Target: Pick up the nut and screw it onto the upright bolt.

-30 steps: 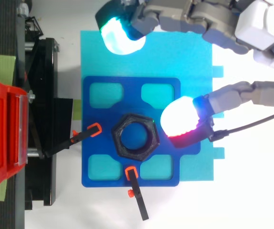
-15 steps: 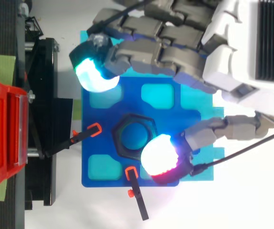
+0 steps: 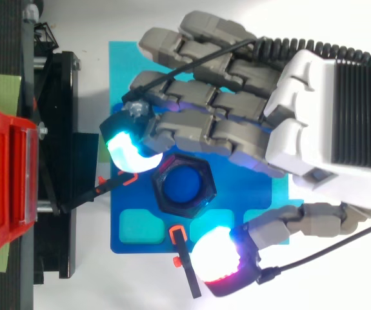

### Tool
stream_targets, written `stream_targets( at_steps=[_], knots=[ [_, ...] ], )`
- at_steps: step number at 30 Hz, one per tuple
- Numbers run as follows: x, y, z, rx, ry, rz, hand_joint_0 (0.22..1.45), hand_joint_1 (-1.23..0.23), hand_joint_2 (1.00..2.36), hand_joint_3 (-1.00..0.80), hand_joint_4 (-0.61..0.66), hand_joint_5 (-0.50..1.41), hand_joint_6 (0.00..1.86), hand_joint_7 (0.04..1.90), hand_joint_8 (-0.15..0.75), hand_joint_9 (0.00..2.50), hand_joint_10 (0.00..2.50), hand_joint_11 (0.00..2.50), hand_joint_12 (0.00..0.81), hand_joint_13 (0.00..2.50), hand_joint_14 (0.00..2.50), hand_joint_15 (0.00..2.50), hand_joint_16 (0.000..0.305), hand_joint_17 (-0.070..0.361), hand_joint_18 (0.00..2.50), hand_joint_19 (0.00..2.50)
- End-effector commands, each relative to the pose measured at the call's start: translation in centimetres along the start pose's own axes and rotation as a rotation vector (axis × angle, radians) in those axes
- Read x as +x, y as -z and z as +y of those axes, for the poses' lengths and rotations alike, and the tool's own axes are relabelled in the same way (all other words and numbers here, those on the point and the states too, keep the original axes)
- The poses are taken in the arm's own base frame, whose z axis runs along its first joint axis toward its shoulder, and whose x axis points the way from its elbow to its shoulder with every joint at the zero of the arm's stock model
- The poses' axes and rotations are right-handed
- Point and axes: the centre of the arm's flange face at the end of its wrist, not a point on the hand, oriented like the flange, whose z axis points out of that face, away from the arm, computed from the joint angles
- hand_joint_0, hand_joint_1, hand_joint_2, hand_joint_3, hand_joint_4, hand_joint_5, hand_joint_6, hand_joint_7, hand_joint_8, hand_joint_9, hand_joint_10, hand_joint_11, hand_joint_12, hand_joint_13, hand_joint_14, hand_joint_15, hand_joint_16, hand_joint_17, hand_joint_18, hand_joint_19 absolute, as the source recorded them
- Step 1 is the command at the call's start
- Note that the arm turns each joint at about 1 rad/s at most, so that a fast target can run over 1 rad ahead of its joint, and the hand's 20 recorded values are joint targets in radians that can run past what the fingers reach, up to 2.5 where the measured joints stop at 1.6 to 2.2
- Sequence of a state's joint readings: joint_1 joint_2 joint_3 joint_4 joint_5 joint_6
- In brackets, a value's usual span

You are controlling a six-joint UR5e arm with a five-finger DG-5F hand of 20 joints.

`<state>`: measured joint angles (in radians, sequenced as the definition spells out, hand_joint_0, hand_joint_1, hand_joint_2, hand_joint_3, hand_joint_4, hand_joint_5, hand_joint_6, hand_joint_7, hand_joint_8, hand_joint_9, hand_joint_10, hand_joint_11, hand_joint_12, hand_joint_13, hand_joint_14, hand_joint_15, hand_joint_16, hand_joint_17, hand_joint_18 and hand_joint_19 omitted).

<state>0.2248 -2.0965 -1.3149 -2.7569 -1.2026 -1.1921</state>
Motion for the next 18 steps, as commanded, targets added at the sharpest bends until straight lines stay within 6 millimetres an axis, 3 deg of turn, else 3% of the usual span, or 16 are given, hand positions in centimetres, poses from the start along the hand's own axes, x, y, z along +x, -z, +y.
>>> stream_targets(
  at_steps=[1,7,18],
  knots=[
    [0.7,0.0,0.4,-0.002,0.002,0.006,0.33,-0.85,1.00,-0.50,0.17,-0.25,0.50,0.73,0.281,0.40,0.00,0.00,0.414,0.13,0.00,0.00,0.058,0.131,0.00,0.02],
    [3.2,-0.3,0.3,0.008,0.002,0.013,0.34,-0.85,1.00,-0.50,0.16,-0.25,0.50,0.73,0.276,0.40,0.00,0.00,0.408,0.12,0.00,0.00,0.056,0.127,0.00,0.02],
    [4.0,0.3,0.5,0.039,0.011,0.054,0.35,-0.86,1.00,-0.50,0.17,-0.24,0.50,0.73,0.284,0.45,0.00,0.00,0.405,0.16,0.00,0.00,0.056,0.125,0.00,0.00]
  ],
)
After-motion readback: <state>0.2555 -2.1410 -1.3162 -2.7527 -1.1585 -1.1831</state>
